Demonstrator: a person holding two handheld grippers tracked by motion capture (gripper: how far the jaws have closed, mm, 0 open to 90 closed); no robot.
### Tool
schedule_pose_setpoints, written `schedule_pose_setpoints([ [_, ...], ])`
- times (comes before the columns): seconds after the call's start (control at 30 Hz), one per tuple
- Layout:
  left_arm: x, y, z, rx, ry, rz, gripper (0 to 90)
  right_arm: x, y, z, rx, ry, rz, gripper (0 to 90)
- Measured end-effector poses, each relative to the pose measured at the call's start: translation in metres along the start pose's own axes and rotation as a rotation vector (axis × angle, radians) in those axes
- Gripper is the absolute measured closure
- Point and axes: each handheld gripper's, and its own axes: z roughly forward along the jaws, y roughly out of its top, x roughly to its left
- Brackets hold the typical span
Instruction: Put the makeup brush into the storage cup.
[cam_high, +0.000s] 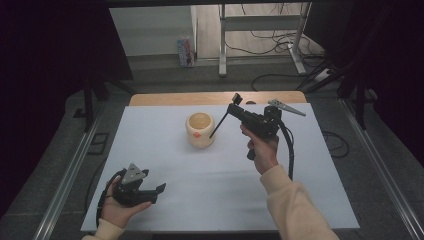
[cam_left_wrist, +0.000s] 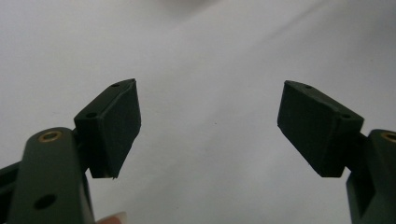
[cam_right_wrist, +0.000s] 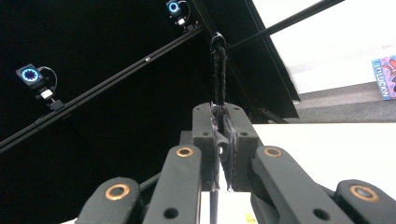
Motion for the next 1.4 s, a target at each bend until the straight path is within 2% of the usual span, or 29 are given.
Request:
schedule_pose_setpoints([
  [0.7,0.0,0.0,-0.001,0.0,-0.005,0.0,22.2,-0.001,0.009,0.023,0.021,-0.023,-0.022,83.7],
  [0.83,0.0,0.0,-0.001,0.0,-0.005,0.0,22.2,-0.002,0.009,0.026,0.016,-0.016,-0.003,83.7],
  [1.0,0.0,0.001,-0.001,0.001,-0.007,0.001,22.1,-0.002,0.009,0.03,0.027,-0.023,-0.013,83.6],
  [1.4,0.002,0.001,-0.004,-0.01,-0.004,-0.004,22.2,0.004,0.015,0.047,0.043,-0.027,-0.034,83.6],
])
